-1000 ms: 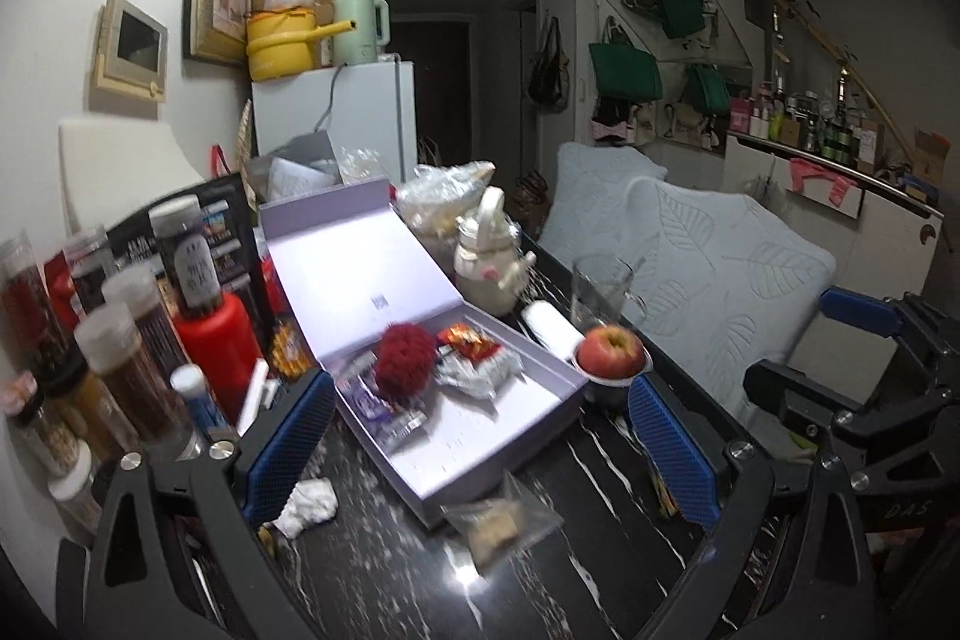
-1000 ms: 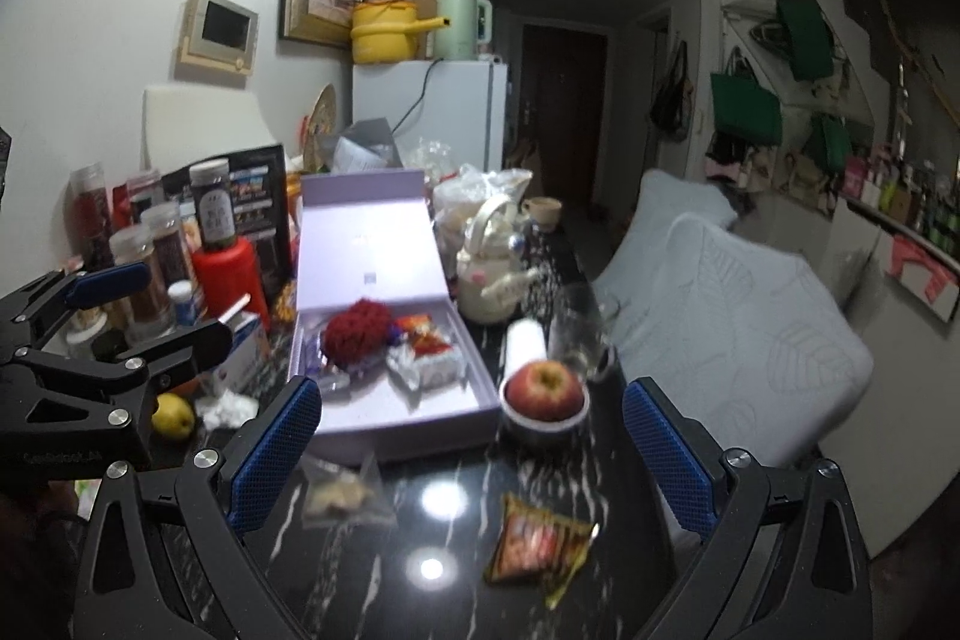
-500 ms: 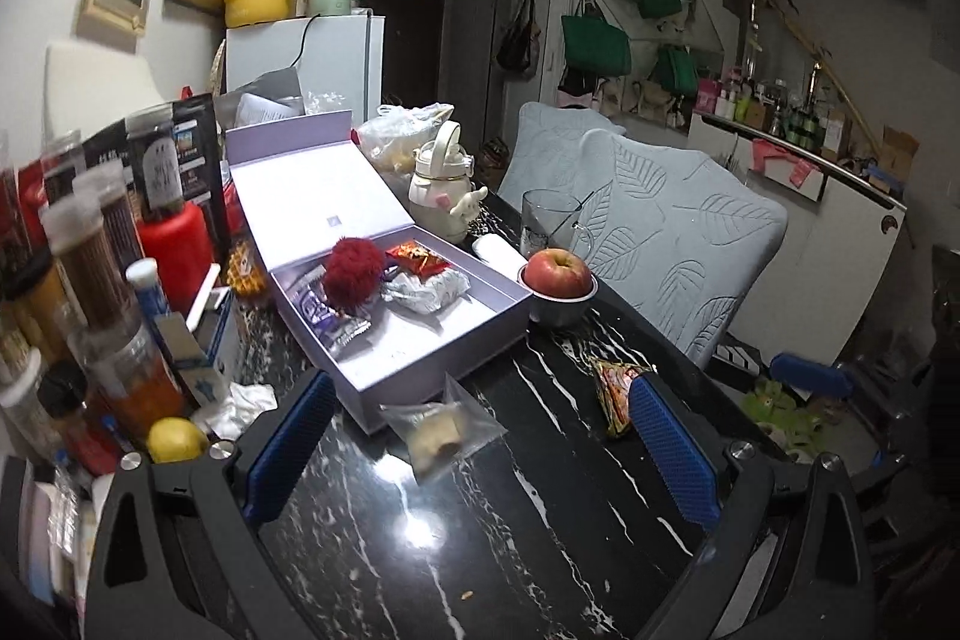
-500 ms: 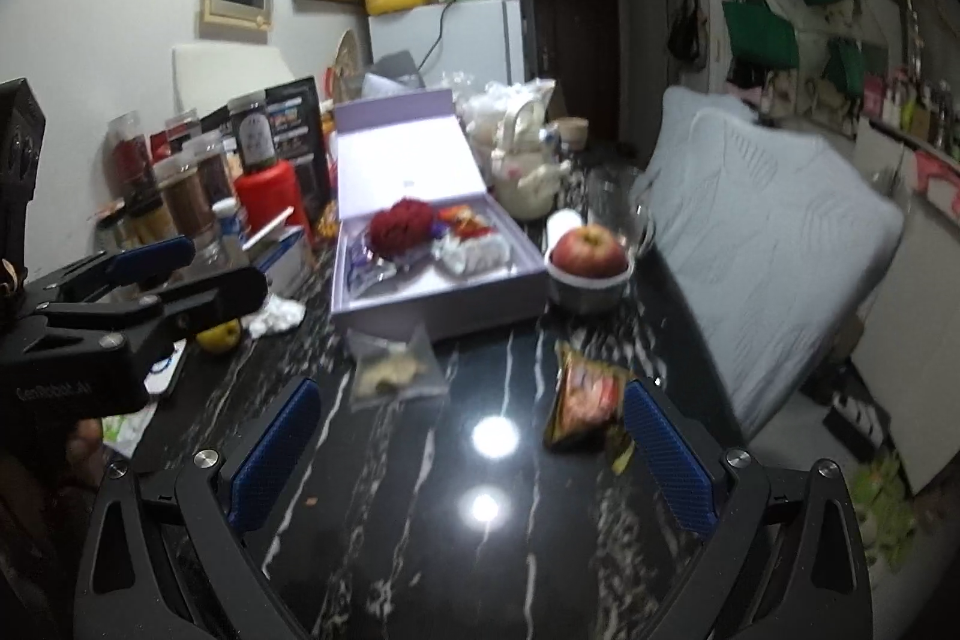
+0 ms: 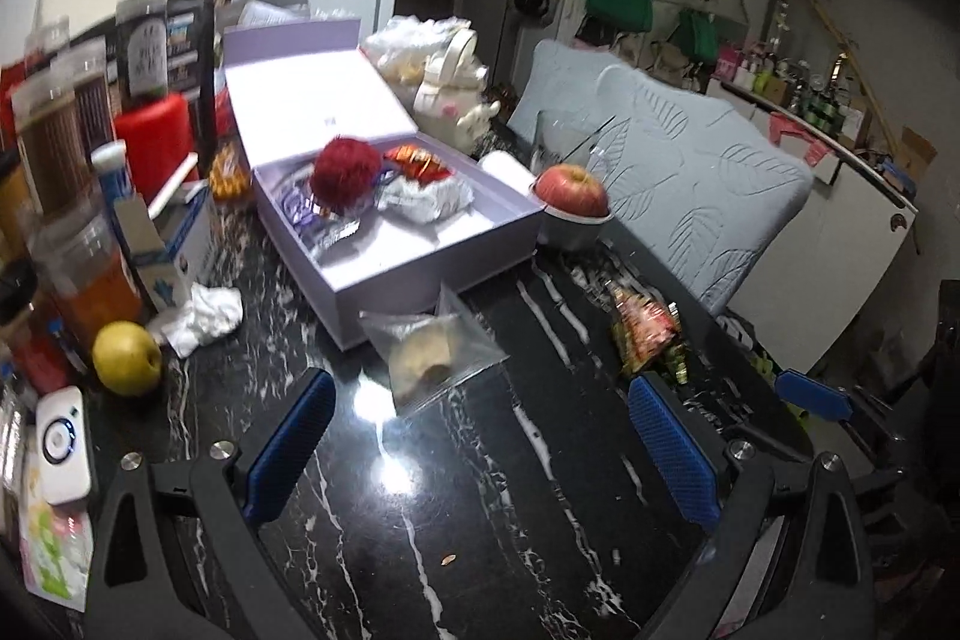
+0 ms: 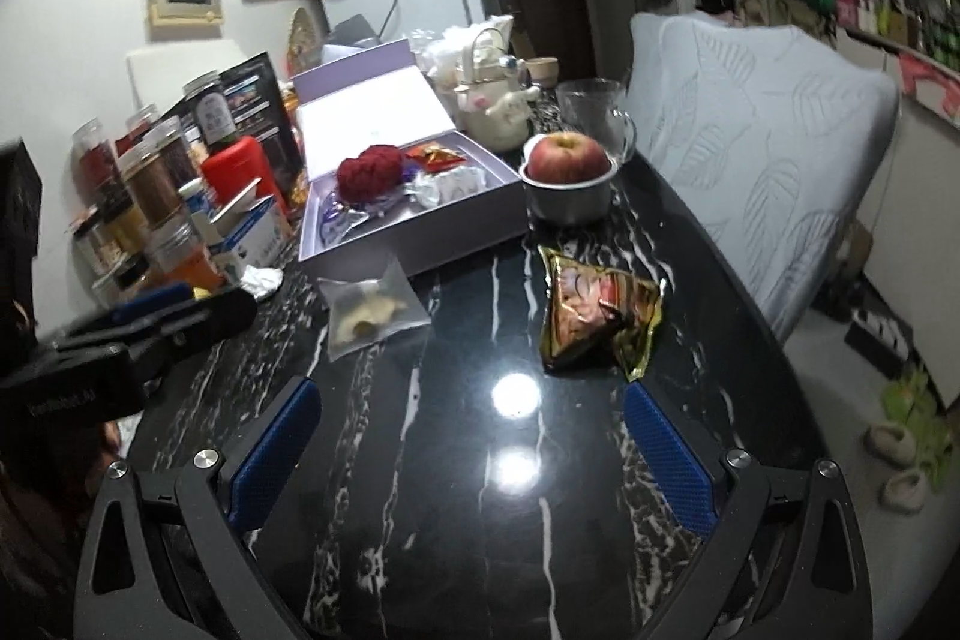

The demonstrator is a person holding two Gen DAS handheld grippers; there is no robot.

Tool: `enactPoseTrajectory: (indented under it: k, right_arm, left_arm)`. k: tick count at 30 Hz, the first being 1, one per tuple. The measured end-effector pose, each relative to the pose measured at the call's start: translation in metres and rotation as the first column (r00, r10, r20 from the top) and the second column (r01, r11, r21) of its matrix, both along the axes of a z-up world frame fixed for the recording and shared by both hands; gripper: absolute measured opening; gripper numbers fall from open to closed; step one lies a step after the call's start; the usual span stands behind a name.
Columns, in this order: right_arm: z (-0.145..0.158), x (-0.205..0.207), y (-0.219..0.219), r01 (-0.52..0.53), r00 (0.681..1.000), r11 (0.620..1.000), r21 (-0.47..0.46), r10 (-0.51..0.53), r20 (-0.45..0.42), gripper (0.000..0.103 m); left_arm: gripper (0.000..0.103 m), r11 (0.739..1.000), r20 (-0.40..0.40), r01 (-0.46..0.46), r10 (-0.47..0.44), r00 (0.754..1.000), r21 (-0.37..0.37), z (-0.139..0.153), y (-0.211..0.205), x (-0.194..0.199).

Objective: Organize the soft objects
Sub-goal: 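Withdraw both tools from the box toward the items on the table, then grasp the clear zip bag with left tool while right tool grasps the gold-red snack bag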

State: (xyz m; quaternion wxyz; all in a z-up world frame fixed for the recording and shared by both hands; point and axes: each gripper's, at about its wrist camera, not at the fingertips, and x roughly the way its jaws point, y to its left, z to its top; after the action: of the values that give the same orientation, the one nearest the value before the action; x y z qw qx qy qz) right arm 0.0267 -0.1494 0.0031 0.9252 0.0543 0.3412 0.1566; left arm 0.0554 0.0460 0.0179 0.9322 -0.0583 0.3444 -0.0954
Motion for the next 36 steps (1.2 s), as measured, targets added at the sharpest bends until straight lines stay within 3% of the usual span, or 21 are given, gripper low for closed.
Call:
enactPoseTrajectory:
  k: [9,28,36]
  right_arm:
    - [-0.021,0.031,-0.004,0.034,0.999,0.998,-0.046,-0.036,-0.031,0.102]
    - [-0.06,0.138,-0.011,0.168,0.957,0.979,-0.117,-0.19,-0.218,0.103]
    - [-0.068,0.155,0.0,0.146,0.961,0.971,-0.189,-0.185,-0.208,0.103]
  left_arm:
    - [0.1,0.999,-0.081,-0.051,0.051,0.995,0.002,-0.025,0.002,0.027]
    - [0.1,0.991,-0.159,-0.13,0.128,0.979,-0.004,-0.047,0.006,0.075]
    - [0.1,0.989,-0.183,-0.143,0.137,0.973,-0.02,-0.052,0.011,0.087]
